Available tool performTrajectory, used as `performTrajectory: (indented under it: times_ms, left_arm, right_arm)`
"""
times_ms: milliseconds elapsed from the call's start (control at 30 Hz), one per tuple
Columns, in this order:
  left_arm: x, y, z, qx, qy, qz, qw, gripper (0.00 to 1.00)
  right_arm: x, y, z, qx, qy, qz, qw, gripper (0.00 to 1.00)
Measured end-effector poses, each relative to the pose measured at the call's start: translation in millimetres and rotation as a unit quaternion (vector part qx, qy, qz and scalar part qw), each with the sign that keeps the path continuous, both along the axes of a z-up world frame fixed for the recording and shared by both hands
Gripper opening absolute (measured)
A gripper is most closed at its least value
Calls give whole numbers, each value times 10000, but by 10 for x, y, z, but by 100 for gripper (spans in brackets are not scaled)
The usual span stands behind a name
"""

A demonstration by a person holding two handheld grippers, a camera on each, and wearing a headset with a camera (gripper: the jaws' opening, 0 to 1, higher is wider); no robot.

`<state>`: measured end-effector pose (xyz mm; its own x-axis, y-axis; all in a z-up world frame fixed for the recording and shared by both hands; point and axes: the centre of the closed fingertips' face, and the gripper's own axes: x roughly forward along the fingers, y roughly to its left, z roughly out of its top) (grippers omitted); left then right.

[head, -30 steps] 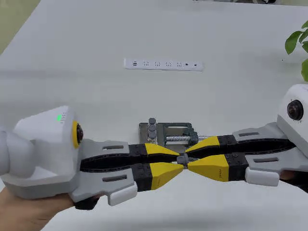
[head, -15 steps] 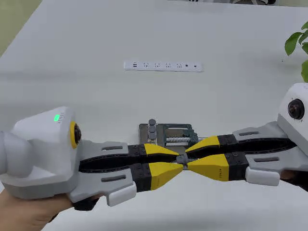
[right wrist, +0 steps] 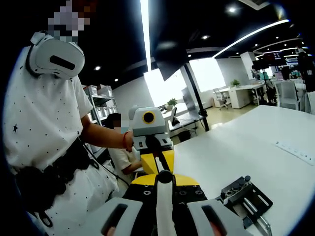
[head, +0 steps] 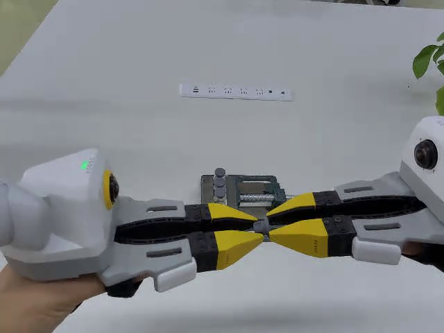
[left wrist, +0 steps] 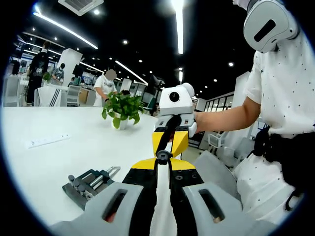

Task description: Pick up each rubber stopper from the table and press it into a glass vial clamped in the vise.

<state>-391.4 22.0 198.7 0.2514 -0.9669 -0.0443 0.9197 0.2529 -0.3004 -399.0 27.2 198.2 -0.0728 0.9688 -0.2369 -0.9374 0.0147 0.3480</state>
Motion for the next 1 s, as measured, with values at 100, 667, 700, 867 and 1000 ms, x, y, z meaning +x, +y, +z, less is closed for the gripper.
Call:
performTrajectory:
  times_ms: [100, 667, 700, 867, 1000]
  left_arm:
    - [-2, 1, -10, 15, -19, 6, 10000, 4]
    - [-41, 137, -279, 535, -189, 262, 9980, 19]
    - [-33, 154, -301, 588, -214, 307, 9976, 21]
    - [5, 255, -392, 793, -431, 585, 9942, 34]
    - [43, 345, -497, 1005, -517, 779, 9905, 43]
  right_arm:
    - [-2, 2, -9, -31, -3, 9, 10000, 5]
    - [230, -40, -105, -500, 35, -204, 9985, 5]
    - [248, -28, -115, -550, 32, -216, 9982, 5]
    - [374, 13, -206, -991, -88, -216, 9948, 5]
    - [510, 58, -285, -1377, -194, -144, 9902, 5]
